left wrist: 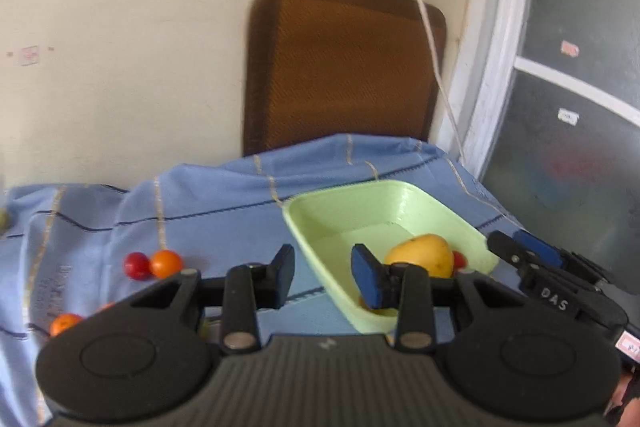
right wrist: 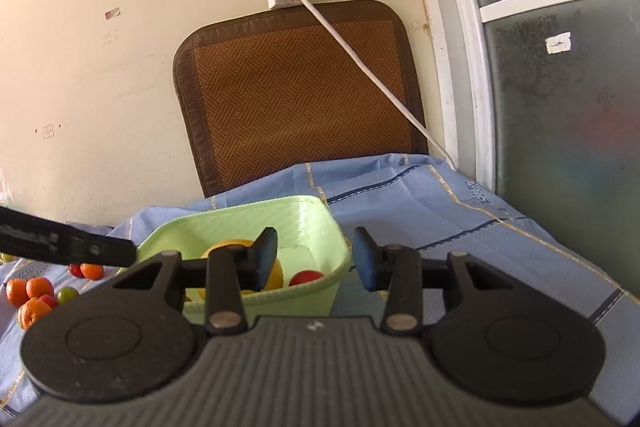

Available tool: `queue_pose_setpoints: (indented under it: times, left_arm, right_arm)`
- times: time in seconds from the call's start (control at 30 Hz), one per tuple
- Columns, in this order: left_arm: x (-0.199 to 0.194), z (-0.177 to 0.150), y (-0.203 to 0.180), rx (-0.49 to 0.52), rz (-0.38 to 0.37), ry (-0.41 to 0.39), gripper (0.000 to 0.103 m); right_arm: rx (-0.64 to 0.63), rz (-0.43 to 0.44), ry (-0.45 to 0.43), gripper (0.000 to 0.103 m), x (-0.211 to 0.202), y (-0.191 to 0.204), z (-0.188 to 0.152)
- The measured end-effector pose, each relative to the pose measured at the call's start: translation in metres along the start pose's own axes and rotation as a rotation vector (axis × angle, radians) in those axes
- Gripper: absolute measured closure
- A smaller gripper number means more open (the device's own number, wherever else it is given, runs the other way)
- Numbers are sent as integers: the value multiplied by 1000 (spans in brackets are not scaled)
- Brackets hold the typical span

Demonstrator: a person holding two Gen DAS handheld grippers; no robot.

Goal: Organize fruits
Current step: 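Carry both fruits over the green bowl and open both grippers, then grasp a mandarin with the right gripper while the left grasps a green tomato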

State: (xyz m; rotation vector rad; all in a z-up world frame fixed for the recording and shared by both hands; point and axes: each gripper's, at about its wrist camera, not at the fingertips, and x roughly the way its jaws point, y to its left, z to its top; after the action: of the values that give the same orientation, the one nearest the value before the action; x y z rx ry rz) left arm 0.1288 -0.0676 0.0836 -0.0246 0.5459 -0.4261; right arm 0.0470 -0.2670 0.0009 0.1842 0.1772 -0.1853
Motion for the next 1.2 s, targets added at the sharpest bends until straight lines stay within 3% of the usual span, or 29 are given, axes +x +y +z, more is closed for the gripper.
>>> queue_pose_setpoints:
  times: [0.13, 0.23, 0.37, 0.5, 0.7, 0.93, 1.2]
  left_arm:
    - [-46, -11, 63, -104, 123, -47, 71]
    - [-63, -29, 95, -156, 180, -31, 71]
    - [-60, -54, 115, -207, 170, 27, 71]
    - [-47, -72, 124, -251, 107, 72, 71]
    - [-43, -80, 135, -274, 72, 71, 71]
    - [-43, -79, 138, -281, 50, 70, 71]
    - [-11, -73, 109, -186, 56, 122, 66]
  right_arm:
    - [44, 48, -44, 60, -20, 1, 2]
    - [48, 183, -14, 60, -28, 20, 3]
    - [-65, 380, 131, 60, -22, 73, -6]
    - [-227, 459, 243, 60, -10, 128, -25]
    - [-473, 466, 238, 59, 4, 188, -39]
    - [-655, 432, 213, 62, 11, 213, -55]
    - [-529, 437, 215, 63, -24, 182, -51]
